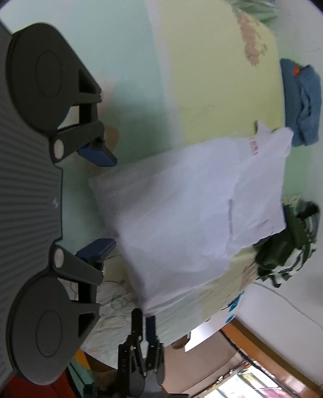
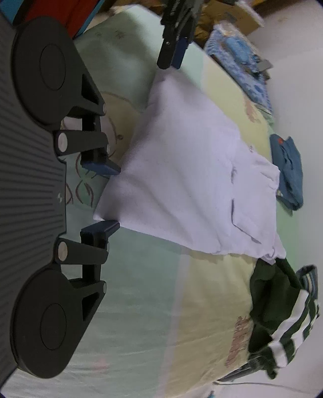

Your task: Fold clothes

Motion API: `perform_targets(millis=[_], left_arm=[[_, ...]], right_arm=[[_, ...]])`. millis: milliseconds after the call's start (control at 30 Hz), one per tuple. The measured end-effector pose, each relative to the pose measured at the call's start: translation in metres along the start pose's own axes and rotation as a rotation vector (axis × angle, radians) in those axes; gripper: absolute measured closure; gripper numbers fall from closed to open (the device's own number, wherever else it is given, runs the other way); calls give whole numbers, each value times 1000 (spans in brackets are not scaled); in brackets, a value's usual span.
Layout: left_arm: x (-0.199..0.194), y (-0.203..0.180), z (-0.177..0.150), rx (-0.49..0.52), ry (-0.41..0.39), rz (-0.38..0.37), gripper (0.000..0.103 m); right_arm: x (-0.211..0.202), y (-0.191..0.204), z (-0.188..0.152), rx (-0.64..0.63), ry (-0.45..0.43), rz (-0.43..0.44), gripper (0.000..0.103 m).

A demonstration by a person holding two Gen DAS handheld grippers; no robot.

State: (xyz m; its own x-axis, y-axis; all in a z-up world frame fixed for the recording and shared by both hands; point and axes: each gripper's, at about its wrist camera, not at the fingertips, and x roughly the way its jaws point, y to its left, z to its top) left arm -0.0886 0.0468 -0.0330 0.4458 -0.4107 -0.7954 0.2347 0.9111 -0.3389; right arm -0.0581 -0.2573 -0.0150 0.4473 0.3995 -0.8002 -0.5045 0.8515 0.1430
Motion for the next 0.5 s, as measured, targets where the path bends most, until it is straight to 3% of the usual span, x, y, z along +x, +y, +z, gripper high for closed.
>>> perform_targets(millis=[67,167,267,400,500], left_arm=[[6,-2,-3,15,7,0,42],[8,-1,-2,13,-3,3,55],[8,4,1,-3,-13,-12,77],[7,-1,1,54,-17,-11,86],[2,-5,2,101,-31,-2,92]], right_arm=[[3,0,-2,-5,1,-1,58],[7,2,-4,-9,-3,-10,55],[8,6,-7,-20,-29,-26,55],[7,2,-8,1,-45,-34,77],[4,1,-7,15,-48,-30,86]])
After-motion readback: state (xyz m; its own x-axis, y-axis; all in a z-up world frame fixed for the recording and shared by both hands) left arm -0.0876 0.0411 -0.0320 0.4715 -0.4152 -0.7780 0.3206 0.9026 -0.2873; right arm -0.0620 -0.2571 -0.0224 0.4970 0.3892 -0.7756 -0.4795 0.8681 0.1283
